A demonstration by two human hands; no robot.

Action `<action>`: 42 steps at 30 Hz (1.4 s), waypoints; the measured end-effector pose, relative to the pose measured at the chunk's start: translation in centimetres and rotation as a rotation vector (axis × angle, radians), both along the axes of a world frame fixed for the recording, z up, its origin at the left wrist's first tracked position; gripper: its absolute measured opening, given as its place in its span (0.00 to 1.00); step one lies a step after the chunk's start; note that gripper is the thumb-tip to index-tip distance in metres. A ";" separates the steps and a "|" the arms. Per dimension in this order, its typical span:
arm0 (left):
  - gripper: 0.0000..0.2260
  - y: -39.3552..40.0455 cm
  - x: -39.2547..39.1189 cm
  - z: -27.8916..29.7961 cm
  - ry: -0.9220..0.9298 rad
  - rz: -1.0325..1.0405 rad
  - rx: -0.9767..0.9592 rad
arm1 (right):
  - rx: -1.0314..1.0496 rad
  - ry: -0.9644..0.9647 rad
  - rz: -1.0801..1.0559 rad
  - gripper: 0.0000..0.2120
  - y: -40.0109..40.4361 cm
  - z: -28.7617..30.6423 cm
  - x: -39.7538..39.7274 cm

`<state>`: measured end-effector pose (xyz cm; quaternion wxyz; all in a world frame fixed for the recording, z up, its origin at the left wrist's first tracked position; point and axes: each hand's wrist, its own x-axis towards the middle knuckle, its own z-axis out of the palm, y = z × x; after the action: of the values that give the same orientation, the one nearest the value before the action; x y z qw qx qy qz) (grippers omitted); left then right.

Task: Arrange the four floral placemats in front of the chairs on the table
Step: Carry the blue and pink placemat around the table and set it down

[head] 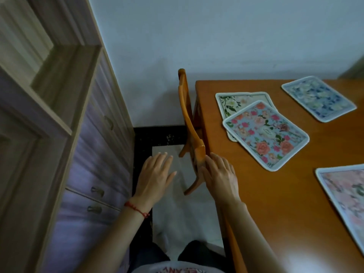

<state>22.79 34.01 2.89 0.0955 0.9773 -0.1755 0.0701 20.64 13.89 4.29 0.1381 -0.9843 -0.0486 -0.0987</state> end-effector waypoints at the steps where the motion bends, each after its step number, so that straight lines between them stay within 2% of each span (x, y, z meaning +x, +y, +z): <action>1: 0.22 -0.2 0.7 0.1 0.005 -0.017 -0.002 | -0.008 0.003 -0.017 0.18 -0.2 0.1 0.4; 6: 0.22 -1.9 4.0 0.7 0.005 -0.087 -0.039 | -0.036 -0.016 -0.106 0.22 -1.8 0.3 2.1; 9: 0.24 -3.7 6.0 1.0 0.015 -0.114 -0.047 | -0.049 -0.044 -0.146 0.17 -3.2 0.3 3.4; 12: 0.25 -5.9 7.5 1.4 0.009 -0.158 -0.038 | -0.051 -0.067 -0.183 0.17 -5.0 0.4 4.4; 16: 0.22 -9.1 9.6 1.9 0.001 -0.224 0.003 | -0.032 -0.071 -0.236 0.18 -7.7 0.2 5.4; 24: 0.24 -15.2 12.3 2.0 0.061 -0.354 0.072 | -0.060 -0.082 -0.374 0.18 -12.0 -0.7 5.4; 37: 0.25 -20.7 18.1 0.4 0.113 -0.605 0.132 | -0.041 -0.036 -0.644 0.17 -15.7 -2.5 5.4; 40: 0.28 -21.4 20.5 0.1 0.141 -0.668 0.146 | -0.032 -0.012 -0.710 0.25 -15.7 -2.5 6.4; 42: 0.24 -21.8 22.1 -0.4 0.137 -0.702 0.152 | -0.041 -0.012 -0.754 0.28 -15.6 -2.6 7.1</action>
<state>44.94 12.23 2.52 0.0521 0.8642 -0.4983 -0.0460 27.72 -1.71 1.66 0.0718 -0.9349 0.3146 -0.1474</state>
